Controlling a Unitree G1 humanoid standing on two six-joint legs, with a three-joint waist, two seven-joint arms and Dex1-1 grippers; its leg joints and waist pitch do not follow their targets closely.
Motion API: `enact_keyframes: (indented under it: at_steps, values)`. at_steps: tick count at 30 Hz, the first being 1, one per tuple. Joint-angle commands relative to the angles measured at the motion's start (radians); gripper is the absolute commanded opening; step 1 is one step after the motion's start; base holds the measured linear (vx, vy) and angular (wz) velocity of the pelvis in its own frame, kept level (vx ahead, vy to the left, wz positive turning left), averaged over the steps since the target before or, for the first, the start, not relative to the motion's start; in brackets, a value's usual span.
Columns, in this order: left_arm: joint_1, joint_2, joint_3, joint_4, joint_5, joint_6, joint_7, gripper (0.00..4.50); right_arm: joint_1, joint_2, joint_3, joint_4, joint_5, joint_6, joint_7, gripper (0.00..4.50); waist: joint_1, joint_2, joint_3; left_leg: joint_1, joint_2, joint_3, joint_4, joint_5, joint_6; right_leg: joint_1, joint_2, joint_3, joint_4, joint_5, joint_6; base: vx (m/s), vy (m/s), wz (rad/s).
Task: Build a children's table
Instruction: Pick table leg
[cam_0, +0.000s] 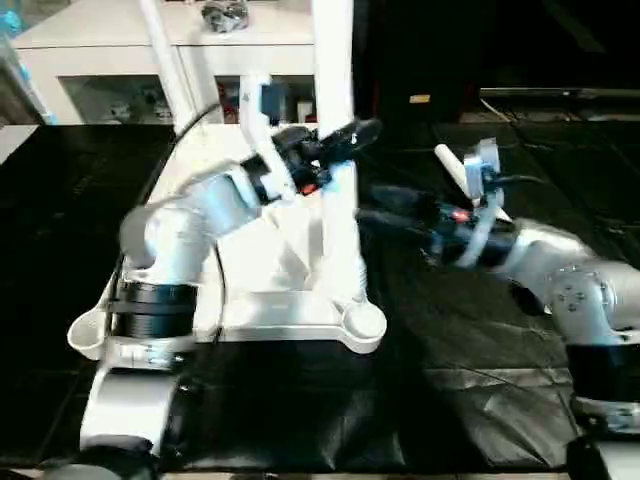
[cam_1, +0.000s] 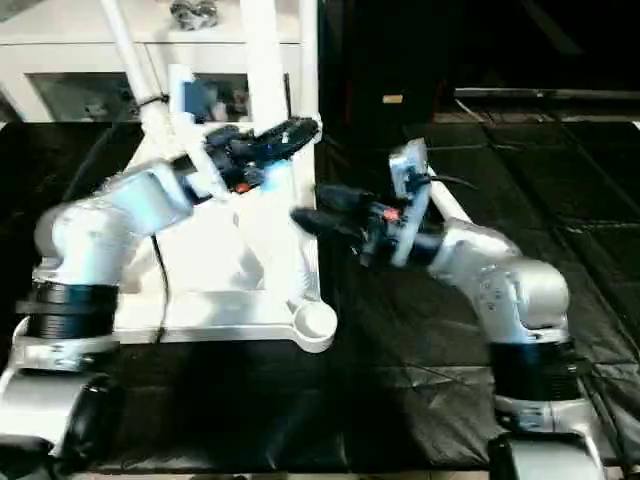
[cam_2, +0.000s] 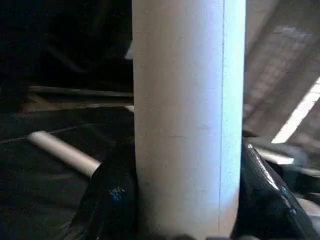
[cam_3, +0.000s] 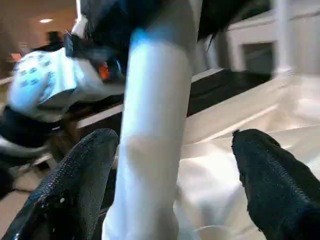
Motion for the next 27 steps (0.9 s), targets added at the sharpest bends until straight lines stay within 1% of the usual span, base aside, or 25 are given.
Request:
enact_keyframes:
  at_steps: [1, 3, 4, 5, 6, 7, 8, 10, 11, 12, 14, 15, 17, 18, 22, 25, 26, 27]
  values:
    - [-0.029, 0.016, -0.018, -0.043, -0.038, 0.023, -0.083, 1.85, -0.017, -0.019, 0.010, 0.008, 0.048, 0.038, 0.062, 3.98, 0.005, -0.020, -0.077, 0.008, 0.018, 0.001, -0.057, -0.096, 0.058, 0.071, -0.041, 0.034, -0.061, -0.159, -0.231, 0.000, 0.000, 0.00]
    - [-0.030, 0.019, -0.022, -0.043, -0.038, 0.023, -0.092, 1.85, -0.018, -0.022, 0.010, 0.010, 0.054, 0.044, 0.070, 3.98, 0.005, -0.022, -0.075, 0.006, 0.020, 0.001, -0.058, -0.094, 0.060, 0.071, -0.041, 0.035, -0.062, -0.159, -0.230, 0.000, 0.000, 0.00]
    - [-0.029, 0.018, -0.032, -0.059, -0.067, 0.037, -0.136, 1.85, -0.017, -0.038, 0.028, -0.003, 0.085, 0.060, 0.131, 3.98, 0.005, -0.022, -0.075, 0.007, 0.019, 0.001, -0.057, -0.098, 0.058, 0.071, -0.042, 0.034, -0.063, -0.170, -0.226, 0.000, 0.000, 0.00]
    - [-0.028, 0.017, -0.038, -0.066, -0.076, 0.041, -0.150, 1.85, -0.016, -0.043, 0.034, -0.010, 0.099, 0.068, 0.157, 3.98, 0.008, -0.021, -0.076, 0.008, 0.019, 0.002, -0.056, -0.105, 0.057, 0.072, -0.043, 0.034, -0.063, -0.181, -0.226, 0.000, 0.000, 0.00]
    - [-0.028, 0.017, -0.039, -0.067, -0.077, 0.041, -0.152, 1.85, -0.016, -0.044, 0.036, -0.011, 0.102, 0.069, 0.161, 3.98, 0.007, -0.021, -0.075, 0.008, 0.019, 0.002, -0.057, -0.106, 0.059, 0.072, -0.042, 0.035, -0.064, -0.183, -0.226, 0.000, 0.000, 0.00]
    - [-0.027, 0.016, -0.049, -0.071, -0.085, 0.046, -0.171, 1.85, -0.012, -0.056, 0.053, -0.022, 0.113, 0.082, 0.202, 3.98, 0.009, -0.021, -0.075, 0.007, 0.020, 0.001, -0.056, -0.104, 0.060, 0.072, -0.042, 0.034, -0.063, -0.182, -0.226, 0.000, 0.000, 0.00]
    - [-0.027, 0.016, -0.049, -0.071, -0.085, 0.046, -0.172, 1.85, -0.012, -0.056, 0.053, -0.023, 0.113, 0.082, 0.203, 3.98, 0.009, -0.021, -0.075, 0.007, 0.022, 0.001, -0.057, -0.103, 0.060, 0.072, -0.042, 0.034, -0.063, -0.180, -0.226, 0.000, 0.000, 0.00]
    - [-0.028, 0.015, -0.059, -0.070, -0.087, 0.049, -0.192, 1.85, -0.011, -0.065, 0.076, -0.023, 0.100, 0.086, 0.230, 3.98, 0.009, -0.023, -0.074, 0.005, 0.020, 0.001, -0.056, -0.099, 0.057, 0.072, -0.041, 0.034, -0.063, -0.185, -0.221, 0.000, 0.000, 0.00]
    - [-0.028, 0.013, -0.062, -0.069, -0.096, 0.052, -0.212, 1.85, -0.010, -0.070, 0.090, -0.019, 0.095, 0.082, 0.247, 3.80, 0.010, -0.024, -0.075, 0.005, 0.019, 0.001, -0.055, -0.099, 0.053, 0.072, -0.042, 0.034, -0.064, -0.196, -0.217, 0.000, 0.000, 0.00]
    - [-0.028, 0.012, -0.062, -0.070, -0.102, 0.054, -0.219, 1.85, -0.010, -0.071, 0.094, -0.016, 0.096, 0.082, 0.252, 3.80, 0.010, -0.024, -0.075, 0.005, 0.019, 0.002, -0.056, -0.099, 0.052, 0.072, -0.042, 0.034, -0.065, -0.202, -0.215, 0.000, 0.000, 0.00]
    - [-0.029, 0.011, -0.065, -0.072, -0.105, 0.060, -0.231, 1.85, -0.012, -0.073, 0.102, -0.008, 0.098, 0.087, 0.263, 3.59, 0.010, -0.023, -0.074, 0.006, 0.019, 0.002, -0.056, -0.111, 0.046, 0.070, -0.042, 0.034, -0.068, -0.233, -0.206, 0.000, 0.000, 0.00]
    - [-0.029, 0.011, -0.067, -0.072, -0.104, 0.060, -0.236, 1.85, -0.013, -0.074, 0.105, -0.005, 0.099, 0.090, 0.266, 3.59, 0.010, -0.023, -0.074, 0.007, 0.020, 0.001, -0.056, -0.111, 0.045, 0.070, -0.042, 0.034, -0.068, -0.235, -0.205, 0.000, 0.000, 0.00]
    - [-0.029, 0.012, -0.073, -0.069, -0.102, 0.056, -0.240, 1.85, -0.015, -0.079, 0.118, -0.002, 0.102, 0.095, 0.279, 3.33, 0.011, -0.022, -0.075, 0.008, 0.021, 0.001, -0.056, -0.108, 0.044, 0.068, -0.041, 0.034, -0.067, -0.224, -0.207, 0.000, 0.000, 0.00]
    - [-0.029, 0.012, -0.073, -0.069, -0.102, 0.055, -0.240, 1.85, -0.015, -0.079, 0.119, -0.002, 0.103, 0.095, 0.280, 3.33, 0.012, -0.021, -0.076, 0.008, 0.021, 0.000, -0.056, -0.106, 0.044, 0.068, -0.041, 0.034, -0.065, -0.218, -0.208, 0.000, 0.000, 0.00]
    - [-0.030, 0.011, -0.075, -0.066, -0.099, 0.050, -0.243, 1.85, -0.012, -0.076, 0.131, 0.004, 0.092, 0.093, 0.279, 2.95, 0.014, -0.024, -0.076, 0.006, 0.020, 0.001, -0.055, -0.101, 0.046, 0.070, -0.041, 0.034, -0.065, -0.209, -0.210, 0.000, 0.000, 0.00]
    - [-0.029, 0.007, -0.075, -0.069, -0.100, 0.048, -0.246, 1.85, -0.006, -0.076, 0.138, 0.008, 0.086, 0.089, 0.283, 2.68, 0.014, -0.023, -0.076, 0.006, 0.020, 0.000, -0.055, -0.100, 0.043, 0.070, -0.042, 0.034, -0.065, -0.216, -0.205, 0.000, 0.000, 0.00]
    - [-0.030, 0.005, -0.074, -0.068, -0.100, 0.047, -0.247, 1.85, -0.005, -0.077, 0.141, 0.010, 0.084, 0.087, 0.285, 2.68, 0.014, -0.023, -0.076, 0.005, 0.020, 0.000, -0.055, -0.099, 0.043, 0.070, -0.042, 0.034, -0.065, -0.215, -0.205, 0.000, 0.000, 0.00]
    - [-0.030, 0.003, -0.074, -0.067, -0.098, 0.045, -0.246, 1.85, -0.004, -0.077, 0.142, 0.010, 0.083, 0.086, 0.284, 2.52, 0.015, -0.021, -0.076, 0.006, 0.021, 0.000, -0.055, -0.098, 0.044, 0.069, -0.041, 0.034, -0.064, -0.210, -0.208, 0.000, 0.000, 0.00]
